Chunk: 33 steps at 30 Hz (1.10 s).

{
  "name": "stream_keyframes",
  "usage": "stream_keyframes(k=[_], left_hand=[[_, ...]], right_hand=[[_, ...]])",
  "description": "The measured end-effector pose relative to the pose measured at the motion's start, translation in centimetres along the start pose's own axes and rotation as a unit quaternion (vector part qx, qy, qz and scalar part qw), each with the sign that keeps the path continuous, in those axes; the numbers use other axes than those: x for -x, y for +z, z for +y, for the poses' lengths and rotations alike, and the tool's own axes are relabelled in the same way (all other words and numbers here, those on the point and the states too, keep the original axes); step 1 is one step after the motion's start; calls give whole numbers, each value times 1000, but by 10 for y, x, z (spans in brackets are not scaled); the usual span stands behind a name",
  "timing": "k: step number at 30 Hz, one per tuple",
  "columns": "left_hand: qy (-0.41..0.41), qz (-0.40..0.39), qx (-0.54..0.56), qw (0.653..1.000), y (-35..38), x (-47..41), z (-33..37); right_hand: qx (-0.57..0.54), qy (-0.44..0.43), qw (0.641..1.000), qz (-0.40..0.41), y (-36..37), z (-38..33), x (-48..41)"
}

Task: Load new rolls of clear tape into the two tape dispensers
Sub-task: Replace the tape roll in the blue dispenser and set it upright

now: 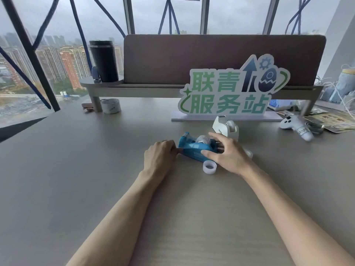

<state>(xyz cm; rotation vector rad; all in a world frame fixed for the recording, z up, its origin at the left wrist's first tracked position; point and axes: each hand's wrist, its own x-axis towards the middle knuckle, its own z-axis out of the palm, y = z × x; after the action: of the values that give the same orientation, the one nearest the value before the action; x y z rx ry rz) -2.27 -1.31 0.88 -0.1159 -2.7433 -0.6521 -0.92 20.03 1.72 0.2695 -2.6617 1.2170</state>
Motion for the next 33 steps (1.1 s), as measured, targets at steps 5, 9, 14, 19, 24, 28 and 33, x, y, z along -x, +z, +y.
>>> stream_keyframes(k=[5, 9, 14, 19, 24, 28, 33], left_hand=[[38, -39, 64, 996, -1, 3, 8], [70, -77, 55, 993, -3, 8, 9], [72, -126, 53, 988, 1, 5, 14], [58, -120, 40, 990, 11, -16, 12], [53, -121, 58, 990, 22, -41, 5], [66, -117, 39, 990, 29, -60, 4], [62, -106, 28, 992, 34, -67, 5]], right_hand=[[-51, 21, 995, -81, -11, 6, -3], [-73, 23, 997, -33, -1, -1, -2], [-44, 24, 998, 36, 20, -8, -10], [-38, 25, 998, 42, 28, -5, -30], [-11, 29, 998, 63, 34, -5, -53], [6, 35, 997, 70, 36, -2, -70], [-42, 47, 996, 63, 39, 19, -85]])
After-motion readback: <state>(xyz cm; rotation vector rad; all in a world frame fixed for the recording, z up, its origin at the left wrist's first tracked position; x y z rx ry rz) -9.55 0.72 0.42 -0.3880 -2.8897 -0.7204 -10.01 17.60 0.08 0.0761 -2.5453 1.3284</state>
